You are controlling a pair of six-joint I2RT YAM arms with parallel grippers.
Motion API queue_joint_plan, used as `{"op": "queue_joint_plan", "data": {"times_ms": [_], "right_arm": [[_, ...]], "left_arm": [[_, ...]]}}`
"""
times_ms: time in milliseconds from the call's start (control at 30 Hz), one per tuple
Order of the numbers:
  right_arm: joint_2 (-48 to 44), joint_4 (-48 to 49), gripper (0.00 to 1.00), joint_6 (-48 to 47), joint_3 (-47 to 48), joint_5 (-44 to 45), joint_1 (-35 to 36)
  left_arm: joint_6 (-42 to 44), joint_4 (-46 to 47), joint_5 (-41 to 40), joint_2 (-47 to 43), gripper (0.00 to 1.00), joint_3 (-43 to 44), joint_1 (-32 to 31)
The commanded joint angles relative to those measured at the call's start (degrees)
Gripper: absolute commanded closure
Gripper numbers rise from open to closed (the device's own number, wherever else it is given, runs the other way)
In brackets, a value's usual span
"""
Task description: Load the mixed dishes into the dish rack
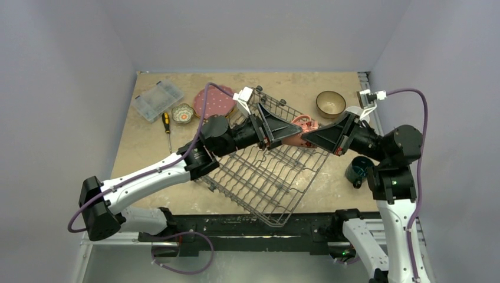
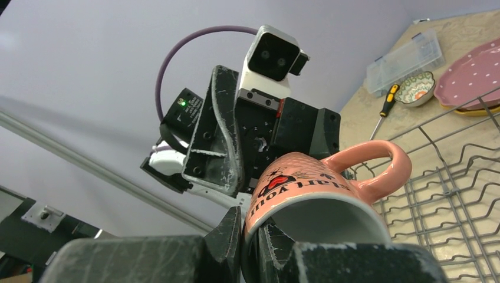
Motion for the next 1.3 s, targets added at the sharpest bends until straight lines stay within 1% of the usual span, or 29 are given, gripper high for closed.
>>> {"op": "queue_joint_plan", "data": {"times_ms": [0, 67, 100, 200, 267, 300, 333, 367, 467, 533, 600, 633, 733, 767, 933, 1067, 1200, 1267], "right_arm": [[-1.0, 4.8, 1.0, 0.5, 0.4, -1.2, 0.3], [-1.1, 4.6, 1.0, 0.2, -0.2, -1.1, 0.3], [-1.2, 4.6, 1.0, 0.2, -0.5, -1.0, 0.3], [-1.2, 3.4, 1.0, -0.9, -0.6, -0.9, 0.3], [-1.0, 0.2, 1.0, -3.4, 0.1, -0.6, 0.3], [-0.6, -2.7, 0.95, -5.3, 0.8, -0.2, 0.3], [-0.2, -6.4, 0.88, -7.9, 1.8, 0.3, 0.3], [0.1, -9.6, 0.82, -10.1, 2.7, 0.6, 0.3], [0.9, -17.8, 0.62, -16.6, 5.0, 2.4, 0.3], [1.0, -20.7, 0.46, -18.3, 5.7, 3.0, 0.3], [0.8, -23.6, 0.31, -19.6, 6.3, 4.4, 0.3], [0.9, -24.9, 0.24, -20.3, 6.6, 5.1, 0.3], [1.0, -29.5, 0.13, -22.6, 7.3, 8.9, 0.3], [1.4, -32.4, 0.11, -23.8, 8.2, 11.2, 0.3], [4.5, -43.9, 0.1, -30.7, 11.3, 20.2, 0.3], [6.1, -46.8, 0.12, -32.9, 11.6, 23.4, 0.3], [6.2, -47.5, 0.12, -33.1, 12.2, 25.4, 0.3], [5.9, -48.3, 0.12, -33.1, 13.1, 28.0, 0.3]], "left_arm": [[-1.1, 4.9, 0.0, 0.3, 0.19, 1.6, -0.3], [-1.0, 5.0, 0.5, 0.4, 0.3, 2.0, -0.3], [-0.9, 5.1, 1.0, 0.4, 0.38, 2.1, -0.3], [-0.3, 5.4, 1.3, -0.2, 0.6, 1.5, -0.2], [0.9, 5.8, 1.5, -0.7, 0.79, 1.1, -0.1], [1.6, 5.2, 1.6, -1.0, 0.88, 1.1, 0.0], [2.7, 3.7, 1.6, -1.4, 0.96, 1.5, 0.0], [4.0, 1.5, 1.4, -1.8, 1.0, 2.0, 0.0], [10.5, -8.8, -0.9, -3.7, 1.0, 4.4, 0.1], [15.2, -15.4, -3.3, -4.9, 1.0, 6.3, 0.1], [19.7, -24.4, -5.5, -5.6, 1.0, 8.4, 0.0], [22.4, -27.1, -6.2, -5.7, 1.0, 9.5, 0.1], [29.2, -34.2, -8.2, -5.8, 1.0, 12.2, -0.1], [31.5, -35.8, -8.8, -5.8, 1.0, 12.6, -0.1], [43.2, -42.1, -10.0, -5.9, 1.0, 13.7, -0.6], [51.2, -45.4, -10.7, -5.0, 1.0, 14.2, -2.9], [58.9, -45.9, -12.5, -2.6, 1.0, 14.2, -7.0], [62.4, -46.4, -13.4, -0.7, 1.0, 14.6, -9.0]]}}
